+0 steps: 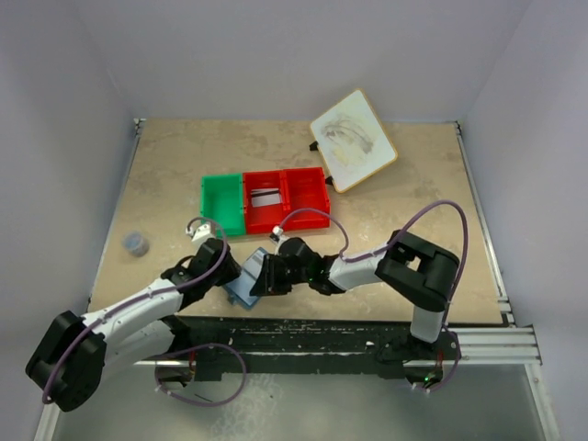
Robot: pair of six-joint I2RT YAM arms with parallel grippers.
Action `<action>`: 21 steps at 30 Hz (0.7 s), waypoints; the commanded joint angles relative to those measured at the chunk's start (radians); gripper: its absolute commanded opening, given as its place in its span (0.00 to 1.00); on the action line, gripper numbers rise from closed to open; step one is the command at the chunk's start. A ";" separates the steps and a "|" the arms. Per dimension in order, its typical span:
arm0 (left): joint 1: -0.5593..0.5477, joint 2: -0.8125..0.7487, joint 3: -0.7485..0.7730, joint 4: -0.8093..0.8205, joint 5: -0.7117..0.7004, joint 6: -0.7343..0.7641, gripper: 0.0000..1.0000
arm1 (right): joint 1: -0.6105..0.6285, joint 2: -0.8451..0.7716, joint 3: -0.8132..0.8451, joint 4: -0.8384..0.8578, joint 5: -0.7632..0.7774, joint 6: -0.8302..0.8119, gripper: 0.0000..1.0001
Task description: Take the credit cards out of the card holder
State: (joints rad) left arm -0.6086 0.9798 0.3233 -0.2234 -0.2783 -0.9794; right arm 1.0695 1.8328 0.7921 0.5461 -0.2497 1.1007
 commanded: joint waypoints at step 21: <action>-0.377 0.239 -0.097 0.616 0.189 -0.250 0.27 | -0.135 -0.433 -0.331 -0.257 0.265 0.270 0.35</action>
State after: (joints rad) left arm -0.9466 1.1316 0.1852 0.2916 -0.0639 -1.2148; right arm 0.9401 1.4883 0.4877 0.4080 -0.0891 1.3102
